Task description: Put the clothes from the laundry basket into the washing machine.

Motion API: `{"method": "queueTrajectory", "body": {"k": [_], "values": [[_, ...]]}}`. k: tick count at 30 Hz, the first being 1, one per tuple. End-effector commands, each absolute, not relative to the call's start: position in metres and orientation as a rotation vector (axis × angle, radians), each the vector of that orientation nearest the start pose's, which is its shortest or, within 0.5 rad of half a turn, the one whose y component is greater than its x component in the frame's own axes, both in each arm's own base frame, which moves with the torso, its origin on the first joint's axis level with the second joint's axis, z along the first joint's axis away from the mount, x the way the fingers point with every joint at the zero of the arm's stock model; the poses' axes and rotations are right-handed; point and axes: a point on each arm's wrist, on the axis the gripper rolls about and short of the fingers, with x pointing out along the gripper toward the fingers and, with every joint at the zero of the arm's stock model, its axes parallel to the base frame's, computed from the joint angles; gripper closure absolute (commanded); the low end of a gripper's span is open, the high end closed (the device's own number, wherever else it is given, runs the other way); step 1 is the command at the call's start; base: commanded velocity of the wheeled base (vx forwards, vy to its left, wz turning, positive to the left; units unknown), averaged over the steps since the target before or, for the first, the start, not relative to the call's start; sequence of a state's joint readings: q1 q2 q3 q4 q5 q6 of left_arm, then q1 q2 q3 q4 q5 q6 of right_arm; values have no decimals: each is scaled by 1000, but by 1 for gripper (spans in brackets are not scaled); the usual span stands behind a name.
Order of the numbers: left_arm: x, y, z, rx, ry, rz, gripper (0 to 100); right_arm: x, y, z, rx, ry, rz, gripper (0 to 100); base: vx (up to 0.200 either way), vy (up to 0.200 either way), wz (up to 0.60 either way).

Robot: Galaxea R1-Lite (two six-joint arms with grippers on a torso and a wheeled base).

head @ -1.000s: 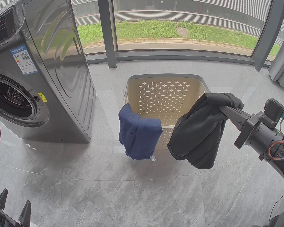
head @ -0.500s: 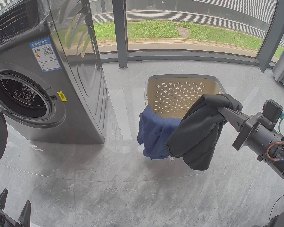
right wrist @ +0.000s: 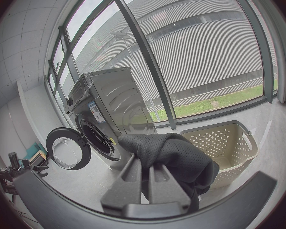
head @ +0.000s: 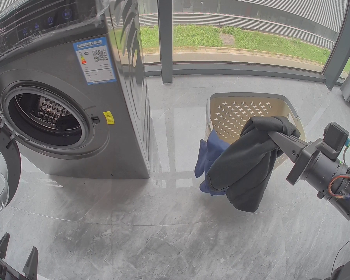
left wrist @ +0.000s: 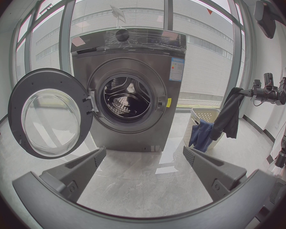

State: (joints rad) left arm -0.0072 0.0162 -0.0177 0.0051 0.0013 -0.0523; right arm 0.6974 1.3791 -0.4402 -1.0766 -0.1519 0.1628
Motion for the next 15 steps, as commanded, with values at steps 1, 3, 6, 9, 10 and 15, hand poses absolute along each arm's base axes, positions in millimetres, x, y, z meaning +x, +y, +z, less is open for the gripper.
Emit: {"method": "queueTrajectory", "body": {"k": [1,3,6,9,10,15], "values": [[-23,0,76,-52,8,-6,0,162,131,212,215,-81,555,100,0,200,0],[-23,0,76,-54,8,-6,0,162,131,212,215,-81,555,100,0,200,0],[-23,0,76,-52,8,-4,0,162,131,211,215,-80,555,100,0,0,0],[-23,0,76,-54,8,-6,0,162,131,211,215,-80,555,100,0,0,0],[-23,0,76,-54,8,-6,0,162,131,211,215,-80,555,100,0,0,0],[-23,0,76,-52,8,-6,0,162,131,211,214,-79,554,100,0,0,0]]}}
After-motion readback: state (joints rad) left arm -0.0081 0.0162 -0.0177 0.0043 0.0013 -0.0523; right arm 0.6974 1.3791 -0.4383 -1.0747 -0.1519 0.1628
